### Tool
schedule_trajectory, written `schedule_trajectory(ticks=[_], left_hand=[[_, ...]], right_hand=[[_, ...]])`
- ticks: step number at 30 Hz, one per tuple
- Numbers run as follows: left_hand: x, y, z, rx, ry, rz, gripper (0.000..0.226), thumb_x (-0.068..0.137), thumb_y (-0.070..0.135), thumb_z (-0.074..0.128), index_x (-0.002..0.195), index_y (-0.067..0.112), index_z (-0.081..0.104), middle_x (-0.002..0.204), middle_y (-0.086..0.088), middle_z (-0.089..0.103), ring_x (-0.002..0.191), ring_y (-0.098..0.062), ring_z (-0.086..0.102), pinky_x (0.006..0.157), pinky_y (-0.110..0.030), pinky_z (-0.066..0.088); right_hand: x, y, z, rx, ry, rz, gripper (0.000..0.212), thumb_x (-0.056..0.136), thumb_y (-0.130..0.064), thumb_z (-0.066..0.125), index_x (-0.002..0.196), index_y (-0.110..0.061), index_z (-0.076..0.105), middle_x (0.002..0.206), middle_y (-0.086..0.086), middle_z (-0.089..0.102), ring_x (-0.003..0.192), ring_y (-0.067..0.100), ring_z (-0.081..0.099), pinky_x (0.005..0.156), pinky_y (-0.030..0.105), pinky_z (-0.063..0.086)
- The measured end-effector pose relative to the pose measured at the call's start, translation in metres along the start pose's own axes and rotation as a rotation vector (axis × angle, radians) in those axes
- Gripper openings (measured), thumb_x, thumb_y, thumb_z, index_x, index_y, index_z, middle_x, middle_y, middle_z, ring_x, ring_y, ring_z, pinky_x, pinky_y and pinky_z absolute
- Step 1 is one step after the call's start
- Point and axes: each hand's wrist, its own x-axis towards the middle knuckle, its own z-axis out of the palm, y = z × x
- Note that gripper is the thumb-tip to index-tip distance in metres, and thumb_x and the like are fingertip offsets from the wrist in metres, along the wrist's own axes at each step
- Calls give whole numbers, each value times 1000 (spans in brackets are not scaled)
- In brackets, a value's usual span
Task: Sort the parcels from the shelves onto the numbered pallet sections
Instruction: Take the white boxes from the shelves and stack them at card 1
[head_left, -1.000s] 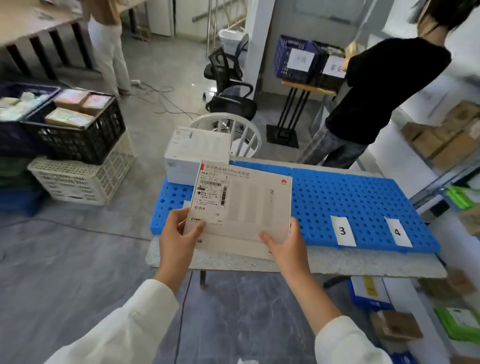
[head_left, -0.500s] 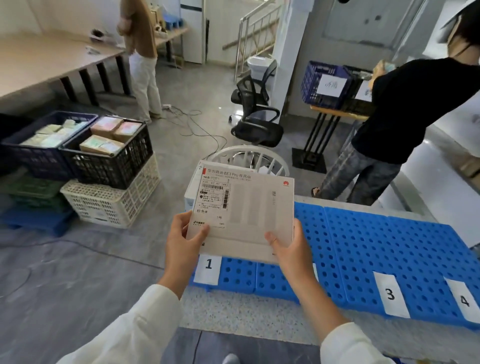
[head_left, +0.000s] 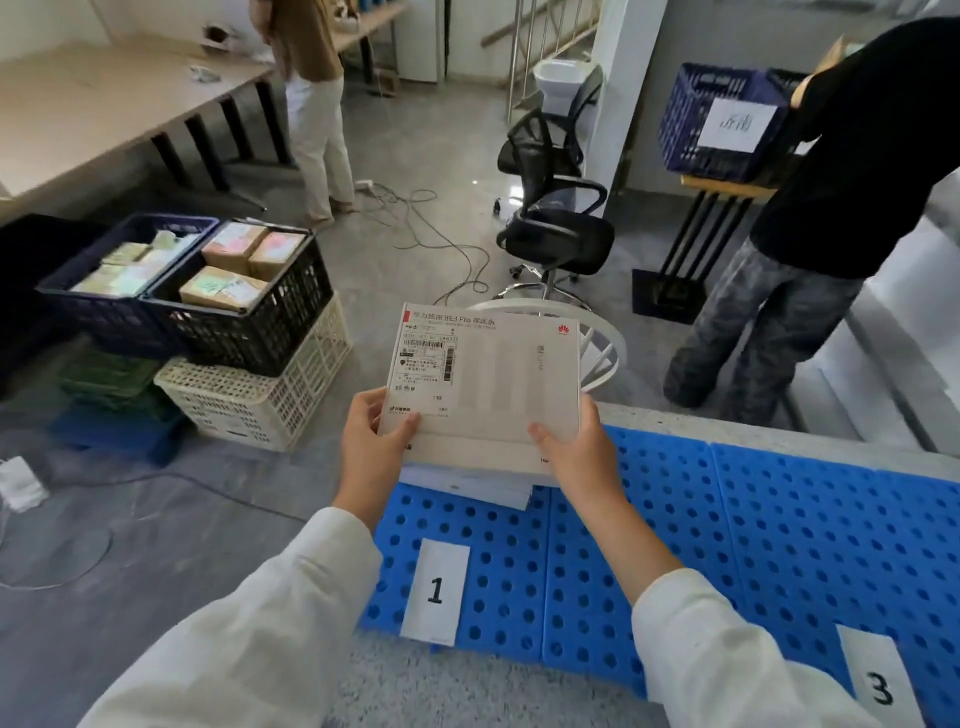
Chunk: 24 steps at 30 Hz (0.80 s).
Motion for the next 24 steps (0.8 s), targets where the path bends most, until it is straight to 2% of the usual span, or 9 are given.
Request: schedule_trajectory(ticks=[3,6,10,13,15,18,22,24], left_hand=[[23,-7,-3,6,-7,-25,32,88,16,69,113,27,54,112,9,64,104,-8,62,82,-27,54],[45,-12,-6,3,-31,-54,32,88,14,68,114,26,53,112,7,64,104,-9,62,77,-23,53],[67,-20,-13,37,-67,-79,32,89,13,67,116,22,53,115,3,64,103,-10,62,77,-21,53],[82,-24,-16,53,-85,-94,31,88,14,68,115,23,54,115,4,63,103,-9,62,79,-23,53],[90,-25,-15,55,-102,-94,31,89,14,67,115,24,53,115,3,63,103,-11,62,77,-21,52],[96,-29,-11,79,-112,-92,33,89,17,67,117,26,52,114,5,62,103,-12,62,84,-28,53],[96,-33,-10,113,-87,-82,34,88,23,67,117,31,51,111,11,61,101,-6,60,86,-28,51],[95,-34,-11,120,-88,-76,34,88,25,67,118,31,52,111,12,61,101,-3,59,86,-27,51]], right_hand=[[16,1,14,-39,-3,34,51,85,-30,71,129,-26,46,114,-8,63,99,10,61,77,22,52],[29,-1,29,-62,8,73,50,85,-30,71,128,-26,47,113,-9,62,96,9,58,68,14,45],[38,-1,48,-113,41,128,52,84,-30,72,128,-21,47,115,-8,60,102,15,59,74,23,49],[42,2,57,-139,60,172,52,82,-32,73,126,-20,48,116,-5,62,98,14,58,76,27,48],[45,4,60,-148,67,189,52,82,-33,74,127,-20,49,116,-5,62,96,12,56,75,27,46],[49,5,60,-169,62,212,54,83,-36,73,128,-18,49,118,-3,62,101,16,58,77,28,46],[52,3,61,-157,48,225,54,84,-35,72,129,-20,47,115,-5,59,97,13,55,64,16,41],[53,3,62,-148,42,226,54,85,-35,71,131,-21,46,117,-6,60,99,13,55,67,18,43]])
